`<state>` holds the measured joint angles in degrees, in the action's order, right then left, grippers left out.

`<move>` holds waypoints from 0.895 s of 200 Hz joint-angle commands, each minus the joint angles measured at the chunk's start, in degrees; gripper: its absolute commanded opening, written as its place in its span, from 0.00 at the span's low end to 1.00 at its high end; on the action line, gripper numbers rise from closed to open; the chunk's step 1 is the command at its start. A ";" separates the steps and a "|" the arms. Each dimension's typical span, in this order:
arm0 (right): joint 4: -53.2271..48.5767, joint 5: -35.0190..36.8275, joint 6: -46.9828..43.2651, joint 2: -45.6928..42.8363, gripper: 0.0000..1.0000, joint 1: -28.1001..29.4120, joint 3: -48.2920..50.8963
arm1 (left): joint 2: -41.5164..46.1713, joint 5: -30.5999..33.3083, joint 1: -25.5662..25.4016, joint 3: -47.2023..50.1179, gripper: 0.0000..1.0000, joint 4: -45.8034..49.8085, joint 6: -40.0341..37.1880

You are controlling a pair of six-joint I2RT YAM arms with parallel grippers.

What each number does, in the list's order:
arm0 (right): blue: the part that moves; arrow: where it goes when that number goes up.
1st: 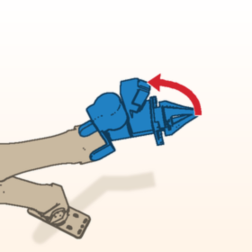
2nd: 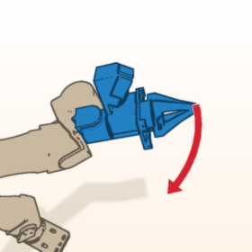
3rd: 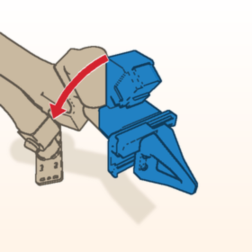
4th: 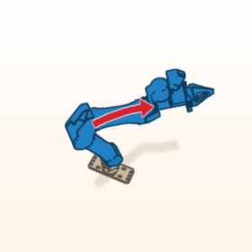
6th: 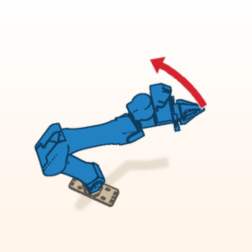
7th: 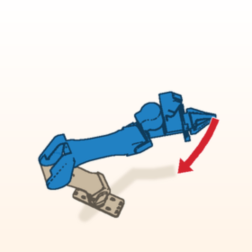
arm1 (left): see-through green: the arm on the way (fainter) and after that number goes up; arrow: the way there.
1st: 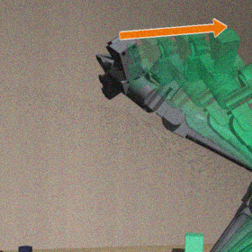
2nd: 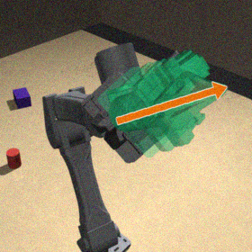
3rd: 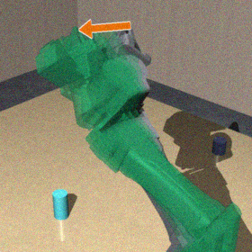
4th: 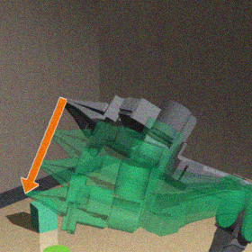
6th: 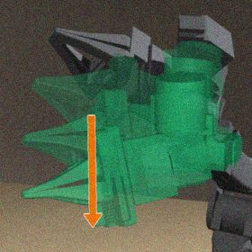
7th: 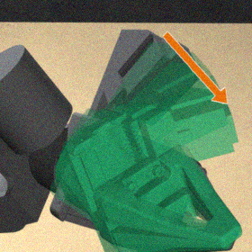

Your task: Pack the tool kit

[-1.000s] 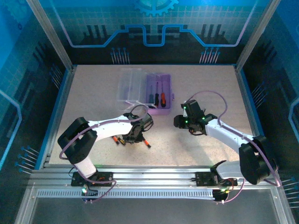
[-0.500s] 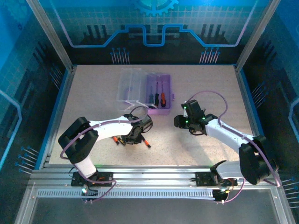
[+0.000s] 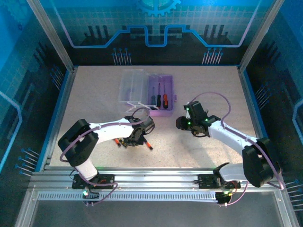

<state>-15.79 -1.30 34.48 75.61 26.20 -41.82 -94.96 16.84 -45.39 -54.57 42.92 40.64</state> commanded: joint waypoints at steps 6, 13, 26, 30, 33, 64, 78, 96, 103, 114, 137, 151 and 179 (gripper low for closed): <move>0.31 -4.76 1.77 -1.58 0.37 -2.32 -0.40 | 8.73 0.51 -0.32 -1.04 0.06 1.86 -4.27; 0.47 -5.25 1.93 -1.69 0.37 -2.37 -0.60 | 10.72 0.78 -0.32 -1.51 0.06 2.67 -4.98; 0.76 -6.34 2.23 -2.05 0.37 -2.46 -1.12 | 13.71 0.87 -0.32 -2.69 0.06 4.72 -6.53; 0.84 -6.87 2.38 -2.12 0.37 -2.42 -1.27 | 14.35 0.92 -0.36 -3.08 0.06 5.63 -6.74; 0.86 -7.28 2.47 -2.14 0.37 -2.46 -1.48 | 14.86 0.97 -0.32 -3.43 0.06 6.44 -6.90; 3.31 -14.07 3.72 -3.64 0.41 -2.38 -2.54 | 20.76 -0.54 -0.64 -4.24 0.04 9.47 -9.71; 6.12 -17.94 5.42 -4.45 0.45 -2.16 -2.74 | 23.61 -2.25 -0.80 -4.16 0.04 8.29 -10.18; 10.77 -22.36 8.47 -4.60 0.48 -1.03 -3.04 | 26.67 -6.51 -0.89 -3.01 0.04 3.00 -10.29; 13.03 -23.46 9.73 -4.51 0.49 -0.35 -2.92 | 27.56 -8.18 -0.93 -2.11 0.04 -0.02 -10.56; 16.55 -24.71 11.44 -4.04 0.51 1.15 -3.25 | 28.03 -9.48 -0.98 -0.97 0.03 -3.78 -10.58; 22.19 -25.85 14.90 -2.14 0.52 3.55 -4.68 | 26.64 -12.66 -0.94 -0.55 0.02 -8.64 -10.07; 25.99 -26.18 17.40 -0.10 0.52 4.70 -5.36 | 25.43 -13.86 -0.98 -0.66 0.01 -10.91 -9.60; 28.34 -28.01 19.56 3.75 0.50 5.99 -7.95 | 23.39 -15.98 -1.20 -1.77 0.01 -12.57 -9.14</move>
<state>6.72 -26.20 50.06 76.44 30.79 -47.11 -69.82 4.99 -45.93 -56.03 34.96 31.40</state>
